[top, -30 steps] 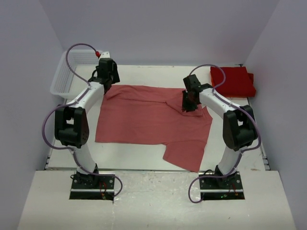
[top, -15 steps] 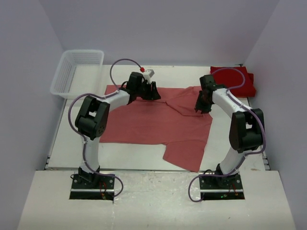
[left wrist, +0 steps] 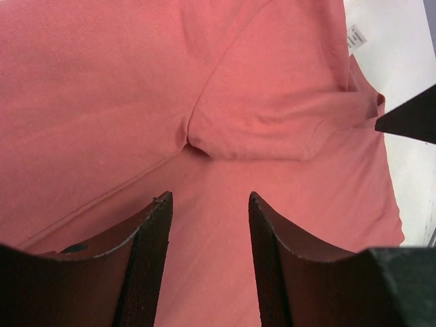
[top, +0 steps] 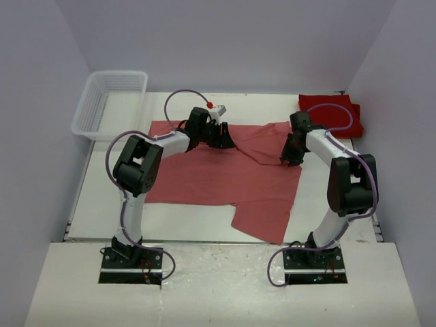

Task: Fold and stack the t-shirts
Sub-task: Fold the flattened tshirt in 1/3 of the way

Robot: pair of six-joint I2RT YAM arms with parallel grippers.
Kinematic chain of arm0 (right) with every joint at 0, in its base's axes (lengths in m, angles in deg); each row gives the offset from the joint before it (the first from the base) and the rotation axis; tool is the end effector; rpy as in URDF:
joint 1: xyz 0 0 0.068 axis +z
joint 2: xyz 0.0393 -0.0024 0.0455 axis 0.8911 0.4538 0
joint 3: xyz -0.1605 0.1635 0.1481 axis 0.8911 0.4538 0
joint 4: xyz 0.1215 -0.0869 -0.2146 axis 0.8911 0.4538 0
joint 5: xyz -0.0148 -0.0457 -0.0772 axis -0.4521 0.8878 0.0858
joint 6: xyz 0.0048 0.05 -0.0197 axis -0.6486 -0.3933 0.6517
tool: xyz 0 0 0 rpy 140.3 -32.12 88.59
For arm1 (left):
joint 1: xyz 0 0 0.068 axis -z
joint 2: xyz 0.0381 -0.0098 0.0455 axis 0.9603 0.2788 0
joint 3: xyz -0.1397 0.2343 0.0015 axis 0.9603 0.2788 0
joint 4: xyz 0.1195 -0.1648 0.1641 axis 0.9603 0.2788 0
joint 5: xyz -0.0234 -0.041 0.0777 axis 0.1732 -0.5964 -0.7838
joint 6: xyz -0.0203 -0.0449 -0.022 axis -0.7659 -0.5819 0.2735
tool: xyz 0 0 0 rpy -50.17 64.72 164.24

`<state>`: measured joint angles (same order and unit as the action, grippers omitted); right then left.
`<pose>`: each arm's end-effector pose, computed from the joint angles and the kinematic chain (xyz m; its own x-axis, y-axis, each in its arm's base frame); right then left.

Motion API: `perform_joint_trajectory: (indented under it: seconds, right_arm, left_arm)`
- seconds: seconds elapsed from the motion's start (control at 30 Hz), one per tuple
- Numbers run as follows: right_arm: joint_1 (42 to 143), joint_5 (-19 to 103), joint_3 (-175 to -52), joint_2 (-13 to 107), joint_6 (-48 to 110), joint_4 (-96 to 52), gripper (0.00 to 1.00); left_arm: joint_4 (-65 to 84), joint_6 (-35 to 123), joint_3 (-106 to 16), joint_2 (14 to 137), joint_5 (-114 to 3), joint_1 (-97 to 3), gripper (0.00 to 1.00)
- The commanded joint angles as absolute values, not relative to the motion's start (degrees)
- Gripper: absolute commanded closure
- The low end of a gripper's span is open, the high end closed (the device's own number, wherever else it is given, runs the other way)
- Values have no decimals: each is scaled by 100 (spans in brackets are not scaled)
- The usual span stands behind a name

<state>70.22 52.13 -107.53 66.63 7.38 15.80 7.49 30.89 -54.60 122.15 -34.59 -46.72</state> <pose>0.3452 0.0418 0.1946 -0.8561 0.4046 -0.3217 0.3819 0.9145 0.1338 0.4113 -0.2300 0.1590 -0.7929 -0.0002 -0.6093 0.4594 0.6567 -0.5981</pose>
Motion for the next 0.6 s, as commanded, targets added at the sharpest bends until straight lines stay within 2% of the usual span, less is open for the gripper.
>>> perform_joint_trajectory:
  seconds: [0.0,0.33,0.57]
  right_arm:
    - [6925,5100,-10815,6783,742,1360,67]
    - [6855,4959,-11070,7126,804,1289,66]
    - [6837,4994,-11264,7267,821,1298,70]
  left_arm:
    - [462,3110,-5494,11842,-3276,-4630,50]
    - [506,3154,-5467,11657,-3240,-4595,49]
    - [515,3172,-5441,11630,-3170,-4560,49]
